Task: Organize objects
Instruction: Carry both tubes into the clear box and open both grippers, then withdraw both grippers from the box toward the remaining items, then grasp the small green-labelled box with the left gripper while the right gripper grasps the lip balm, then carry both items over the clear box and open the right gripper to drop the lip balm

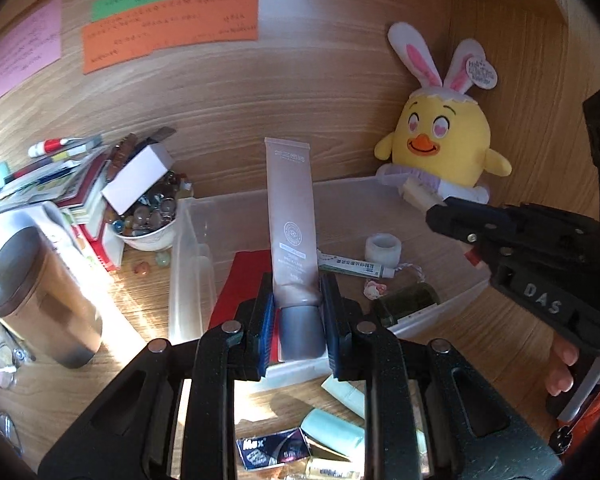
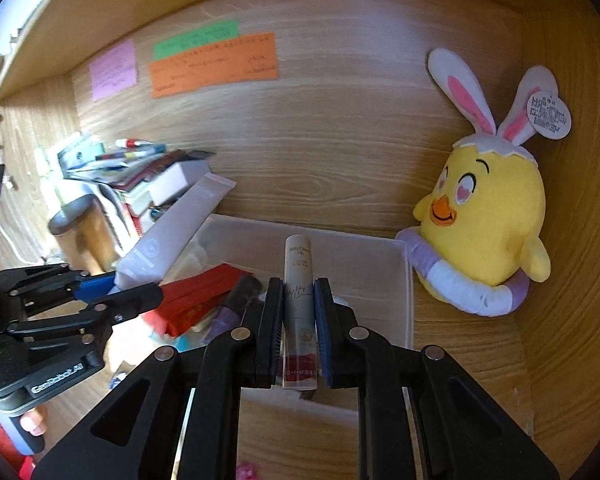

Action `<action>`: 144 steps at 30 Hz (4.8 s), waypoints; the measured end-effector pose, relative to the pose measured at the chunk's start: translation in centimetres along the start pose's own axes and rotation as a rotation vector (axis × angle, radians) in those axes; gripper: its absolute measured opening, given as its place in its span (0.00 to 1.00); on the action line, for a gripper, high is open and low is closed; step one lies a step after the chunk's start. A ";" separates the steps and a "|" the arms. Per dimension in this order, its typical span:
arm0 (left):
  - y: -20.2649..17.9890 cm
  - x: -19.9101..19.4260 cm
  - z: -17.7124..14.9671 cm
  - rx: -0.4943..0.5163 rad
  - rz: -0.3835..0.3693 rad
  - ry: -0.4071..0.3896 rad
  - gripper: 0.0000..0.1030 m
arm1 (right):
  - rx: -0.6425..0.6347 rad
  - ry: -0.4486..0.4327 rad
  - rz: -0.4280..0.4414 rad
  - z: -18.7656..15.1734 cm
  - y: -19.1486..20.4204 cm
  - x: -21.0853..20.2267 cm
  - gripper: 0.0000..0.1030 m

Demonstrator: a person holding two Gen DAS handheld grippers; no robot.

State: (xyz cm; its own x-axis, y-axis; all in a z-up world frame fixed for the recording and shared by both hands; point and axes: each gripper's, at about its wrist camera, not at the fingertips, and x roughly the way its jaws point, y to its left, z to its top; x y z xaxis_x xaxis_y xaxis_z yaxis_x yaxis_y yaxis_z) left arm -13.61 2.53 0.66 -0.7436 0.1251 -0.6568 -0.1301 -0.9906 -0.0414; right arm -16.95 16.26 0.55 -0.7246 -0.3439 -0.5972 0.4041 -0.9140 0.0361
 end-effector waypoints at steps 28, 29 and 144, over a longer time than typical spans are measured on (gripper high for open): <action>-1.0 3.5 0.3 0.031 -0.043 0.097 0.22 | -0.043 0.144 0.003 -1.9 0.4 5.2 0.13; -1.0 3.4 0.4 0.032 -0.042 0.093 0.25 | -0.042 0.147 0.004 -1.9 0.4 5.2 0.13; 0.1 -5.6 -3.8 -0.076 -0.032 -0.071 0.33 | -0.134 0.011 0.110 -4.7 3.5 -5.7 0.14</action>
State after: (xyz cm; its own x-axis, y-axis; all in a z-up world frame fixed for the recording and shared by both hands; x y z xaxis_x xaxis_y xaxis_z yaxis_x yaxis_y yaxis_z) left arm -6.96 1.47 1.47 -0.7848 0.1579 -0.5992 -0.1069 -0.9870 -0.1201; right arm -8.74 16.06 0.32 -0.6664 -0.4373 -0.6039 0.5519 -0.8339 -0.0051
